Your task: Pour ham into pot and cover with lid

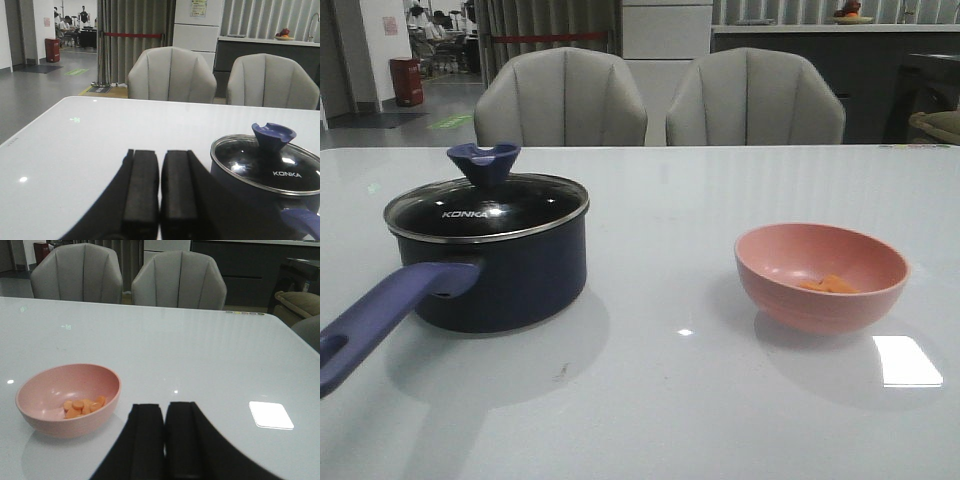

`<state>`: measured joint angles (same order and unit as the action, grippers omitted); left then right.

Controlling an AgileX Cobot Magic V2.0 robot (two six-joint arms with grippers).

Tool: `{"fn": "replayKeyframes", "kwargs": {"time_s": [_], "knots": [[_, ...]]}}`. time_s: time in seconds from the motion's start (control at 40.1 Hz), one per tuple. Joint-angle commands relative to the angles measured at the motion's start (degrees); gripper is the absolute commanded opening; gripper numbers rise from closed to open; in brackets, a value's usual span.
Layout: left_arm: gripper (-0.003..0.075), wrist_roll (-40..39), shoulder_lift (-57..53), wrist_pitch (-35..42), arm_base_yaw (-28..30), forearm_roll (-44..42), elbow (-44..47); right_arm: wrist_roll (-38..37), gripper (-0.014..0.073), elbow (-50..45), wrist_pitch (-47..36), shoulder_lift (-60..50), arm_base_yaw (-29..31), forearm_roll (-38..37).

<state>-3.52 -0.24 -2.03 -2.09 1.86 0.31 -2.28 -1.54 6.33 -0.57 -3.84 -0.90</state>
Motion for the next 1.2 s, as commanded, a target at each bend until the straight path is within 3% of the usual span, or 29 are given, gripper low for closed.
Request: {"fn": "replayKeyframes", "kwargs": {"time_s": [0.0,0.999,1.173], "knots": [[0.0120,-0.4,-1.1,4.6,-0.2,0.1,1.2,0.4,0.0161,0.3,-4.7,-1.1,0.3,-0.7],[0.0121,-0.4,-1.1,4.9,-0.2,0.1,1.2,0.4,0.0161,0.3,-4.7,-1.1,0.3,-0.7],[0.0120,-0.4,-1.1,11.3,-0.2,0.1,1.1,0.4,0.0161,0.3,-4.7,-1.1,0.3,-0.7]]}}
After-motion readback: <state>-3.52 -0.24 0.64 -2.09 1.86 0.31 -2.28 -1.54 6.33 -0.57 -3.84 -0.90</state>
